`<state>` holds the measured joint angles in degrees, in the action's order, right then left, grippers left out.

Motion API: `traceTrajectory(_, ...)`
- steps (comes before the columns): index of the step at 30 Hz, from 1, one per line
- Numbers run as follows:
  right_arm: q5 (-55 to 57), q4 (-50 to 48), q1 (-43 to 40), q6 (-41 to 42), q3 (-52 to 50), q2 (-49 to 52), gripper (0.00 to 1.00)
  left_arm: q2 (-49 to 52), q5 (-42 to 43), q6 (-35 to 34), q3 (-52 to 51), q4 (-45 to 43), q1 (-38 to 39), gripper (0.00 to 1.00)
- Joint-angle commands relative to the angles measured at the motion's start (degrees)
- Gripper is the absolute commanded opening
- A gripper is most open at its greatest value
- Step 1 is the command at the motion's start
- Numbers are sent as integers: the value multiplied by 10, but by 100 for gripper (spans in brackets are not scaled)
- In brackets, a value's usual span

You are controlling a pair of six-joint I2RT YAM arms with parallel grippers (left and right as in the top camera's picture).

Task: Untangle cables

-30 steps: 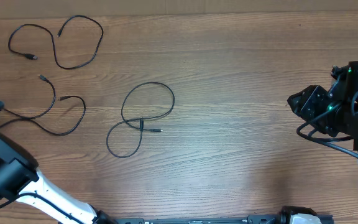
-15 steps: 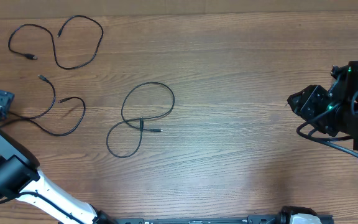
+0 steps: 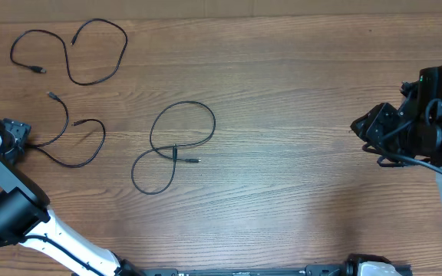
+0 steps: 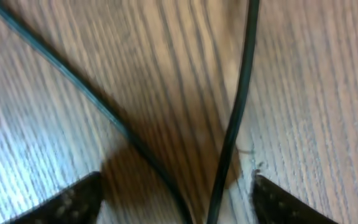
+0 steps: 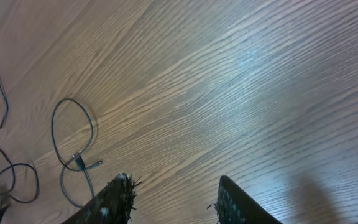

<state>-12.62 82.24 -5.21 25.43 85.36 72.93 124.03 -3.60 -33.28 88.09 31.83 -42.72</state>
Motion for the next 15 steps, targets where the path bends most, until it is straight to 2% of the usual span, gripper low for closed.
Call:
traceTrajectory(1,6,5,-2,-4,2,-2,42,4,9,-2,-15,-13,4,62)
traceTrajectory(4,5,15,-2,-4,2,-2,42,4,32,-2,-17,-30,9,47)
traceTrajectory(7,3,20,-2,-2,2,-2,42,5,37,-2,-17,-43,17,41)
traceTrajectory(15,-6,24,-2,-2,2,-2,42,44,35,-4,-17,-71,56,36)
